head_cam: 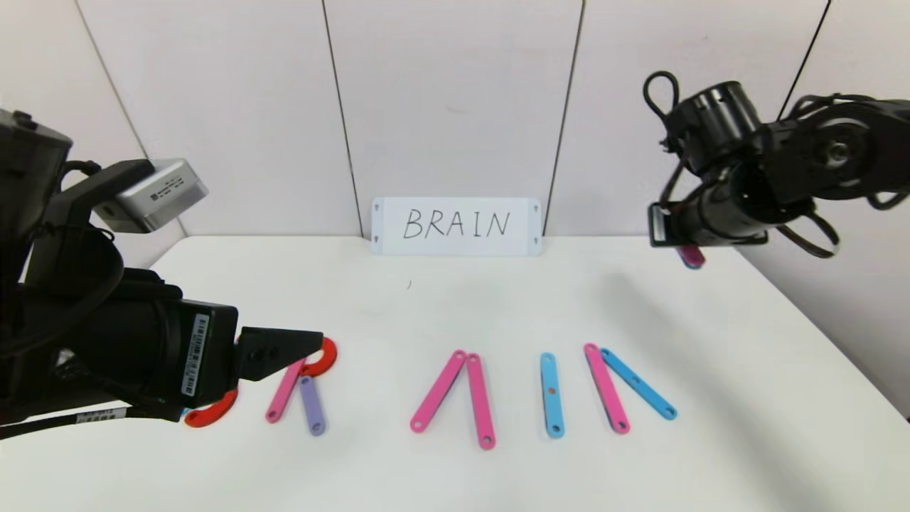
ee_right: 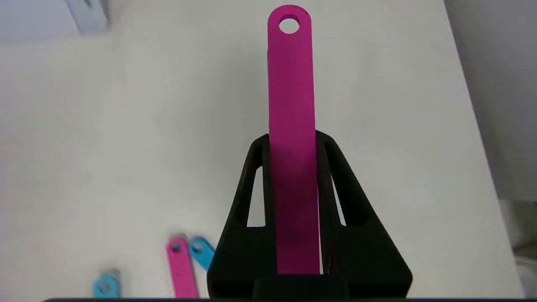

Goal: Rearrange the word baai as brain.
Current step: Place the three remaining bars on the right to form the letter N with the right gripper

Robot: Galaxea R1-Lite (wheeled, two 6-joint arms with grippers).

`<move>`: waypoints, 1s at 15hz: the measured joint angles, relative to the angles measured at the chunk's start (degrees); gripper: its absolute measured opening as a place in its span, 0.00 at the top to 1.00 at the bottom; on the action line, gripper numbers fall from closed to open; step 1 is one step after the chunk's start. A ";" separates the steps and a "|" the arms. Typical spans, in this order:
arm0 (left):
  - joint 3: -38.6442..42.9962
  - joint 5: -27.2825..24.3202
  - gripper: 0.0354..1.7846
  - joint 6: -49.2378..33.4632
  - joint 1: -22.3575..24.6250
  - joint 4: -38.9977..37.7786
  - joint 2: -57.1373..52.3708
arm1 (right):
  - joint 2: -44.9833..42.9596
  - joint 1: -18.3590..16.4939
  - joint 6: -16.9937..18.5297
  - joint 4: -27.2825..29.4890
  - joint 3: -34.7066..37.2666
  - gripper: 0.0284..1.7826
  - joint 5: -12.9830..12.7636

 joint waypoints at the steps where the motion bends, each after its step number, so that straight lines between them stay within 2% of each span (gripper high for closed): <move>1: 0.10 0.00 0.03 0.00 -0.07 0.02 0.22 | -3.80 -0.99 -0.84 0.22 5.75 0.85 1.48; 3: 0.18 0.00 0.03 -0.01 -0.16 0.00 0.51 | -10.29 -2.95 -1.68 -1.71 16.54 0.85 5.38; 6: 0.21 0.00 0.03 -0.01 -0.16 -0.02 0.71 | -17.04 -5.23 -2.13 -9.67 29.79 0.85 11.39; 10: 0.22 0.05 0.03 -0.04 -0.16 -0.06 0.79 | -20.85 -6.44 -1.77 -19.15 40.05 0.85 20.27; 13: 0.24 0.05 0.03 -0.04 -0.16 -0.11 0.88 | -20.10 -6.58 -1.61 -25.47 43.17 0.85 21.42; 15: 0.24 0.07 0.03 -0.06 -0.16 -0.11 1.04 | -18.69 -6.58 -1.58 -27.45 44.19 0.85 21.54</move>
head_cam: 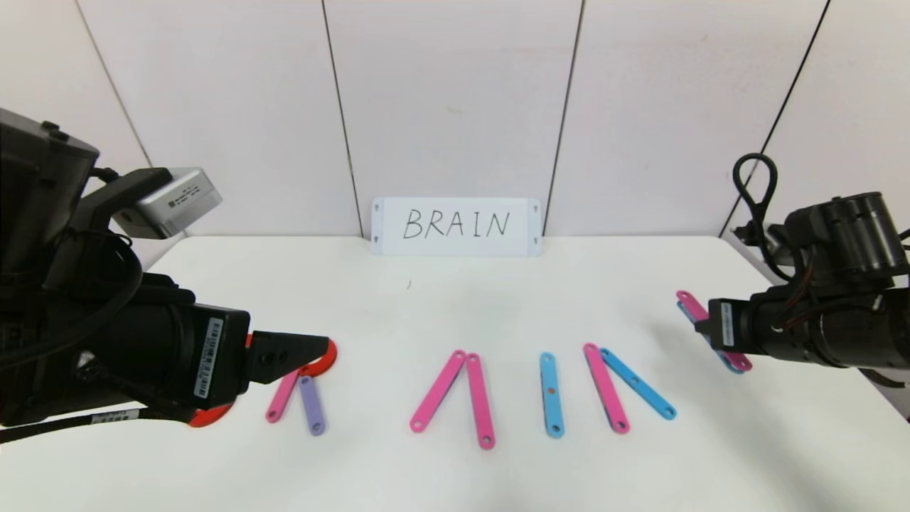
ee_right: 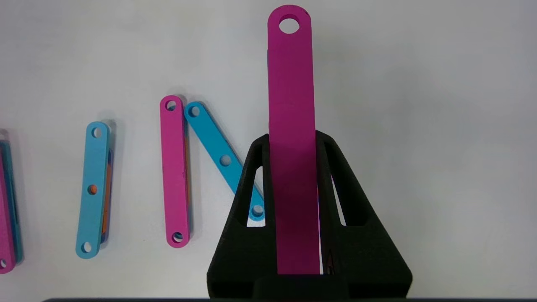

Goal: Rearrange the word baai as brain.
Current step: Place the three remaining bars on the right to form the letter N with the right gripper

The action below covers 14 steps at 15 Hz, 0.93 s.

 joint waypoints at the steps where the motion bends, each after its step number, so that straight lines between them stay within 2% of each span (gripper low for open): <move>1: -0.02 -0.02 0.03 0.00 0.00 0.00 0.04 | 0.90 -0.06 0.01 -0.37 0.57 0.85 0.10; 3: -0.02 0.00 0.03 0.00 0.00 0.00 0.09 | 2.83 -0.05 0.06 -2.63 1.89 0.85 1.10; 8: -0.04 0.00 0.03 0.02 0.09 0.00 0.17 | 8.29 -0.02 -0.07 -13.47 5.38 0.85 3.13; 14: -0.06 0.02 0.03 0.02 0.09 0.00 0.20 | 10.97 0.22 -0.21 -13.93 6.25 0.85 3.47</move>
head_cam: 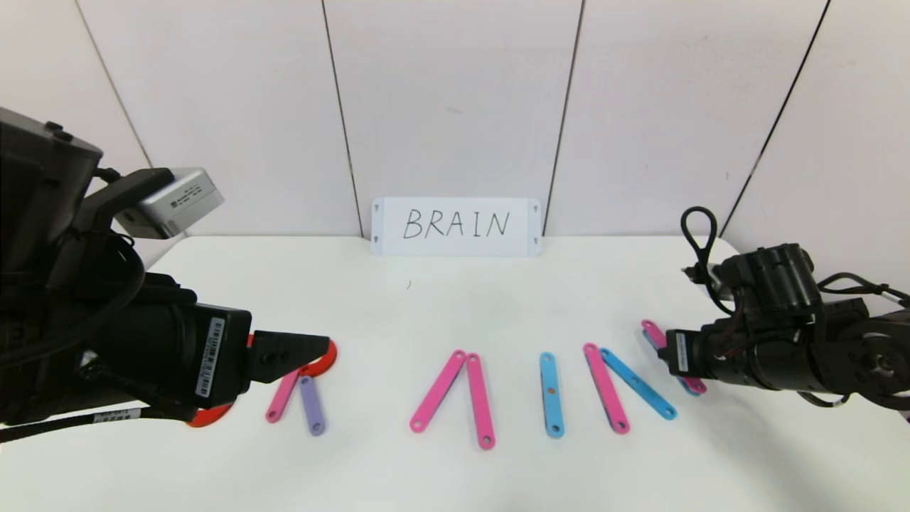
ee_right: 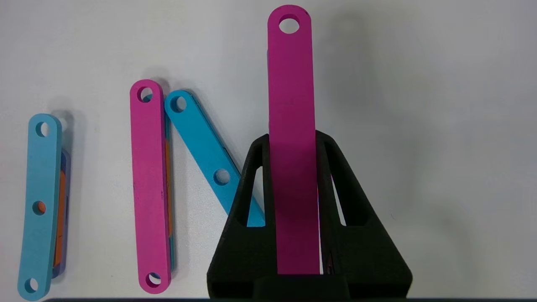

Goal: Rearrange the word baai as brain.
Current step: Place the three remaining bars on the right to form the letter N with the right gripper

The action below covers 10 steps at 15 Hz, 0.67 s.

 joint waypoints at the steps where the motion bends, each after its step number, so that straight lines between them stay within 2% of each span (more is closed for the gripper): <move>1: 0.00 -0.02 0.03 -0.02 0.00 0.00 0.00 | 0.24 0.00 -0.11 0.02 0.20 0.85 0.35; 10: 0.02 -0.02 0.03 -0.02 0.00 0.00 0.01 | 3.50 0.04 -0.65 -2.67 0.46 0.85 0.82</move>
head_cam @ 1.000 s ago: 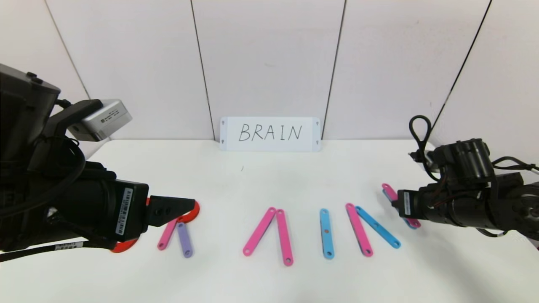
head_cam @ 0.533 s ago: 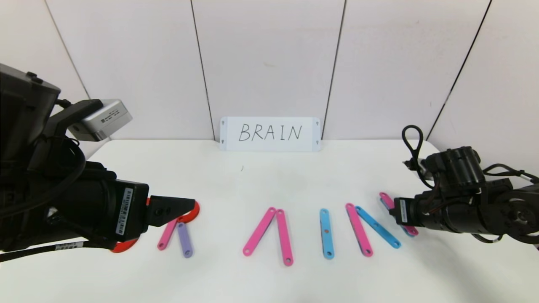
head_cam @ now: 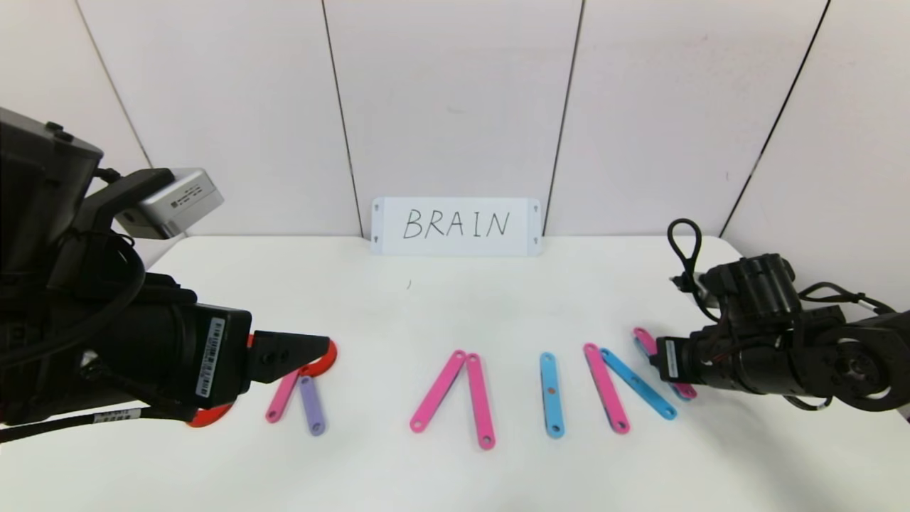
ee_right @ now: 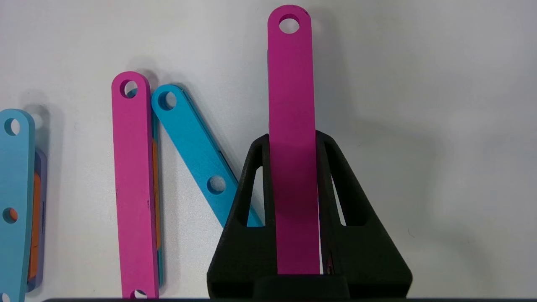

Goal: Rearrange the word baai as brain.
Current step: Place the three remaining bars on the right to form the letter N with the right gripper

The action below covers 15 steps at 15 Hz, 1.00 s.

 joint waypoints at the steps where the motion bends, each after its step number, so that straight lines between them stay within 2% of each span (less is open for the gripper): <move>1: 0.00 0.02 0.03 0.02 0.00 0.00 0.02 | 0.18 -0.04 -0.29 -0.01 -0.13 0.85 0.00; 12: 0.00 0.02 0.03 0.00 0.00 0.00 0.07 | 0.83 -0.43 -1.10 0.00 0.48 0.85 0.02; 15: -0.02 0.02 0.03 0.00 0.00 0.00 0.05 | 0.99 -0.32 -1.32 0.00 0.44 0.78 0.00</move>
